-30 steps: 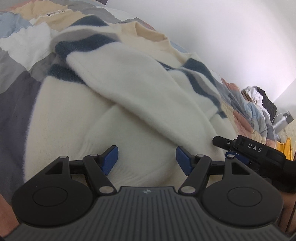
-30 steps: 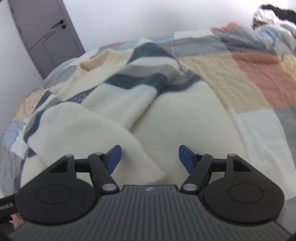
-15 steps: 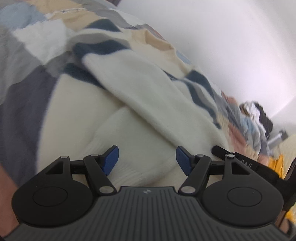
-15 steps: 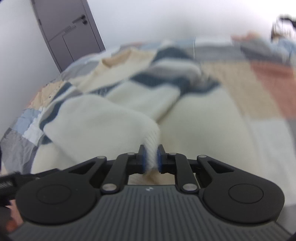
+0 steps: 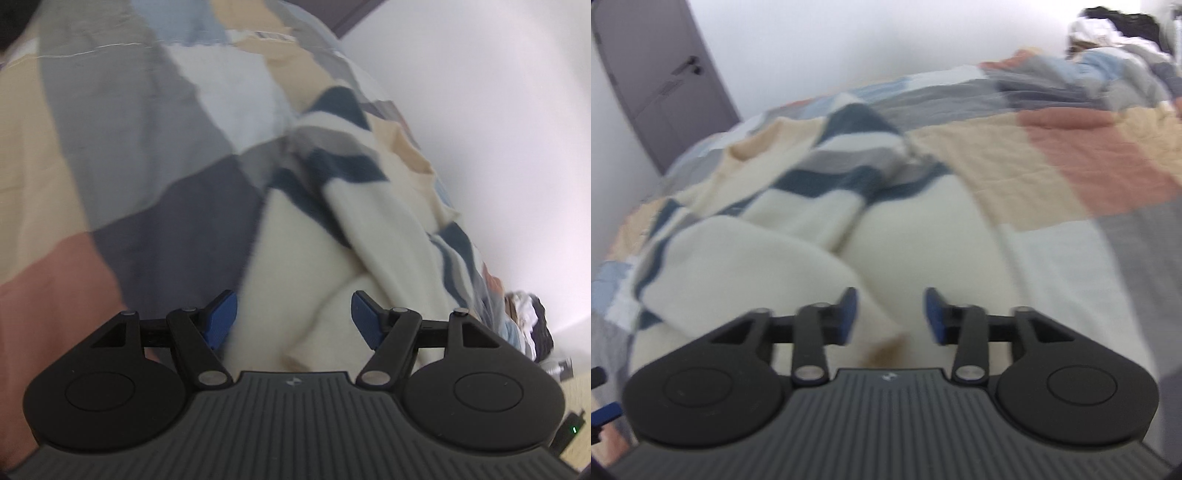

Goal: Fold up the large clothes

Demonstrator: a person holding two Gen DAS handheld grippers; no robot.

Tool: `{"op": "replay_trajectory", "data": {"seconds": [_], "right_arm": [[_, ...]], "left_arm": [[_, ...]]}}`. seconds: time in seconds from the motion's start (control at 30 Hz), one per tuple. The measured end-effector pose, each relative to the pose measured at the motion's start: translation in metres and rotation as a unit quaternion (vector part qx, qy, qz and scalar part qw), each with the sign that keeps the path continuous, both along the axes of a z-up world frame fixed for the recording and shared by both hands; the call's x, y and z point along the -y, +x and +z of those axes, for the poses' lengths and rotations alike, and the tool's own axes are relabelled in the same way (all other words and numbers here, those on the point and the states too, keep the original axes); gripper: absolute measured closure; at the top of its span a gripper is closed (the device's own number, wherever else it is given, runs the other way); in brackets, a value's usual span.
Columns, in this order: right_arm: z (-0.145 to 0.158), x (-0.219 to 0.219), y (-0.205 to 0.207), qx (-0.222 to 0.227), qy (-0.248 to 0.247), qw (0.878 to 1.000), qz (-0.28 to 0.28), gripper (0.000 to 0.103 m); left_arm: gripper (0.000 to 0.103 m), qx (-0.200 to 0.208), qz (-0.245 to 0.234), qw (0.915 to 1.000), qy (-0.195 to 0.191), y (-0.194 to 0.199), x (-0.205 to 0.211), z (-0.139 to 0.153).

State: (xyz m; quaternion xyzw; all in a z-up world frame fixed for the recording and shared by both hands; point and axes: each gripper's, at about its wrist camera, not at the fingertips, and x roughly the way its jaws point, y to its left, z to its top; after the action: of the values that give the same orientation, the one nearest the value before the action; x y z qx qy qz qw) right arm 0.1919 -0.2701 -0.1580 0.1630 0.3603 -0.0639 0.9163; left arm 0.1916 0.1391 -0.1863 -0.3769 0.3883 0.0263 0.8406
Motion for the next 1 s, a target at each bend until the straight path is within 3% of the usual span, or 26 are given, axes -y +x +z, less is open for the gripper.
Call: {"op": "replay_trajectory", "data": {"seconds": [0.07,0.13,0.17,0.27,0.37,0.47,0.67,0.8,0.9,1.0], "right_arm": [[0.002,0.005,-0.006,-0.008,0.002,1.000,-0.015,0.041],[0.003,0.012,-0.010,-0.017,0.005,0.999,-0.049,0.023],[0.002,0.015,-0.011,-0.024,0.010,0.997,-0.069,0.020],[-0.005,0.025,-0.011,-0.059,0.031,0.991,-0.120,0.020],[-0.019,0.029,-0.009,-0.091,0.045,0.981,-0.167,0.020],[-0.029,0.034,-0.006,-0.114,0.050,0.977,-0.175,0.020],[-0.038,0.035,-0.001,-0.121,0.063,0.979,-0.150,0.018],[-0.038,0.039,-0.009,-0.107,0.130,0.976,-0.137,0.017],[-0.028,0.035,-0.020,-0.043,0.237,0.967,-0.079,0.018],[-0.018,0.025,-0.025,0.000,0.292,0.956,-0.019,0.018]], "left_arm": [[0.030,-0.014,0.011,0.9998,-0.006,-0.003,-0.004,-0.006],[0.030,-0.028,0.008,0.9993,-0.022,-0.006,-0.004,-0.014],[0.030,-0.035,0.006,0.9990,-0.026,-0.007,-0.003,-0.017],[0.030,-0.055,0.017,0.9978,-0.031,-0.011,0.003,-0.028],[0.030,-0.065,0.009,0.9978,0.000,-0.011,0.021,-0.030],[0.030,-0.066,-0.008,0.9977,0.009,-0.012,0.033,-0.030],[0.030,-0.065,-0.054,0.9962,-0.021,-0.021,0.032,-0.039],[0.030,-0.061,-0.059,0.9936,-0.076,-0.027,0.023,-0.044],[0.030,-0.050,-0.047,0.9925,-0.101,-0.028,0.020,-0.046],[0.030,-0.043,-0.045,0.9914,-0.115,-0.026,0.020,-0.047]]}}
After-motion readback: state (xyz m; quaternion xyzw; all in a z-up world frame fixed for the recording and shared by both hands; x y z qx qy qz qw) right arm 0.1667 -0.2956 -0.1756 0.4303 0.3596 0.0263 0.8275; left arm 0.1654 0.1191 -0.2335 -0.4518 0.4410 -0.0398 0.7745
